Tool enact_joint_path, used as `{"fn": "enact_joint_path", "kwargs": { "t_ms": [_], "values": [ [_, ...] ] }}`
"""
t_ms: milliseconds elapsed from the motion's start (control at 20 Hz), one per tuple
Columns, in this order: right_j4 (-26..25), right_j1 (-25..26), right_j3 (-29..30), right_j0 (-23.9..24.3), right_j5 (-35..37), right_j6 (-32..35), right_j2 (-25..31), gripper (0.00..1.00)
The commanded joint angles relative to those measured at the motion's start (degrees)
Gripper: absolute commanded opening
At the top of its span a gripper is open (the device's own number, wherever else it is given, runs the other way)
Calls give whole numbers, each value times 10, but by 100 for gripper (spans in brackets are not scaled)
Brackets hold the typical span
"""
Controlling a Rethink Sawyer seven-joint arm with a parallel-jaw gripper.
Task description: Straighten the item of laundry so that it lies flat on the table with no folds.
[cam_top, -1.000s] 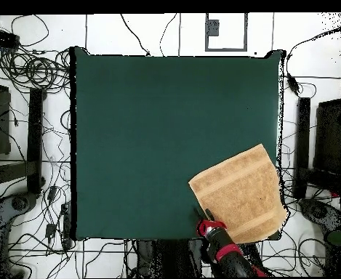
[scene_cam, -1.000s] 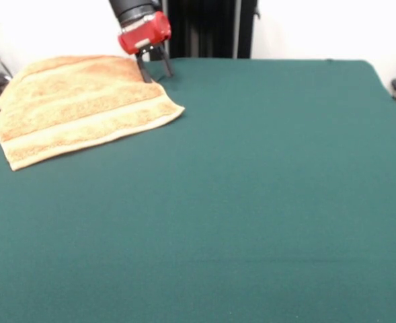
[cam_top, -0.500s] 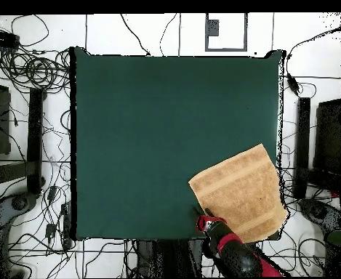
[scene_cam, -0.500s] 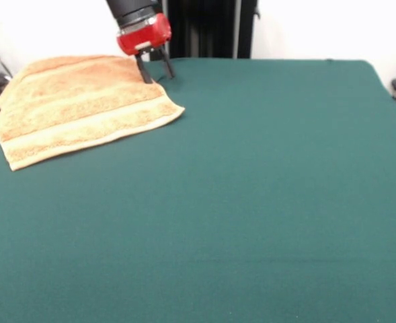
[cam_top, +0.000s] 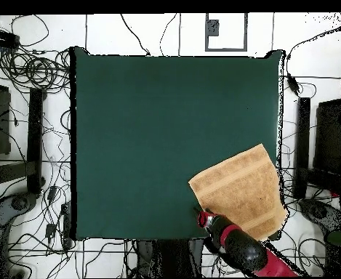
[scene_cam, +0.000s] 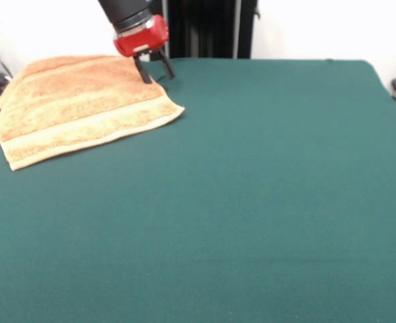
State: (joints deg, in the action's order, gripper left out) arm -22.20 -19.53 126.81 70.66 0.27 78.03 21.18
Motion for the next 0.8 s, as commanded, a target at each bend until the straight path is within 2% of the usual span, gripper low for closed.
{"fn": "enact_joint_path", "kwargs": {
  "t_ms": [50, 600, 700, 800],
  "values": [
    [62, 28, -125, -51, 95, 69, 42, 100],
    [58, 58, -149, -46, 94, 65, 53, 100],
    [54, 73, -160, -43, 91, 59, 58, 100],
    [46, 110, -182, -32, 85, 45, 68, 100]
  ]
}}
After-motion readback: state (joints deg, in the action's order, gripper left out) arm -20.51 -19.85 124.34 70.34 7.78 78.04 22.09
